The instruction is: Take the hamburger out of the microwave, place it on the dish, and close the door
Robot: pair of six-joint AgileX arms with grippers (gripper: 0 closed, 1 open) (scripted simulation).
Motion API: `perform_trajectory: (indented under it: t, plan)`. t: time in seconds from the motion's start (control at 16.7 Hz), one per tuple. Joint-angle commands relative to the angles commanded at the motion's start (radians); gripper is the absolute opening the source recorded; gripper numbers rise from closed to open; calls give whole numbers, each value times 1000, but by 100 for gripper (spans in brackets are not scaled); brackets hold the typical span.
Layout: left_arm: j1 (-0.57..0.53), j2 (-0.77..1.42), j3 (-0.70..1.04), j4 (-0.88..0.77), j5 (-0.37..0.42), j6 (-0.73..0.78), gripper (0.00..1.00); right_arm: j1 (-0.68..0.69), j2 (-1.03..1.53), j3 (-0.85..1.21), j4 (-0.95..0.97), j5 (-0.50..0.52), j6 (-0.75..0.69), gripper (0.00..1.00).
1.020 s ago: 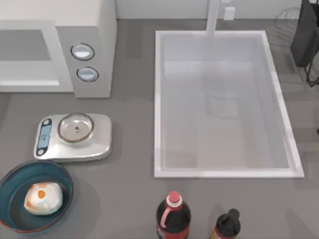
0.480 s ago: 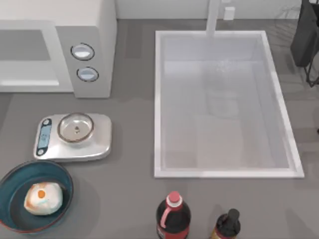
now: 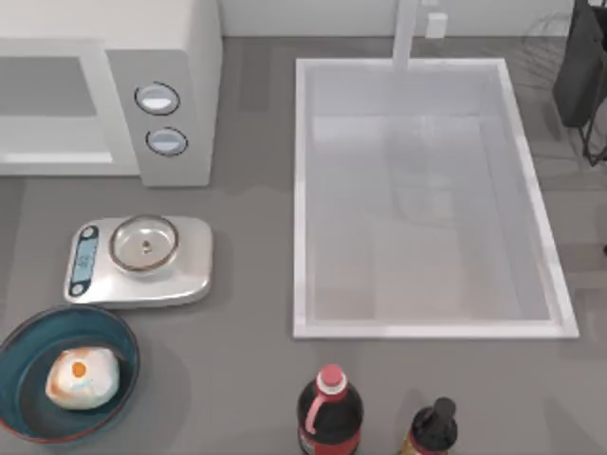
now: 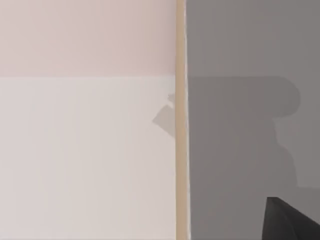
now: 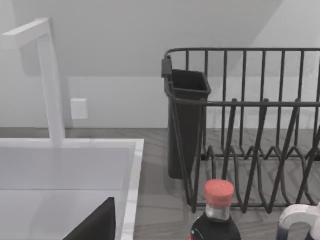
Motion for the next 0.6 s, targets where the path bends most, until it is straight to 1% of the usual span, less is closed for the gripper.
perform_trajectory:
  t: [0.12,0.42,0.6]
  plan:
    - [-36,-57,-57,26,-20,-37,0,0,0,0,0,0,0,100]
    - [-158,-263,-290,115,-86,-164,0,0,0,0,0,0,0,100]
    - [-189,-307,-335,139,-103,-197,0,0,0,0,0,0,0,100]
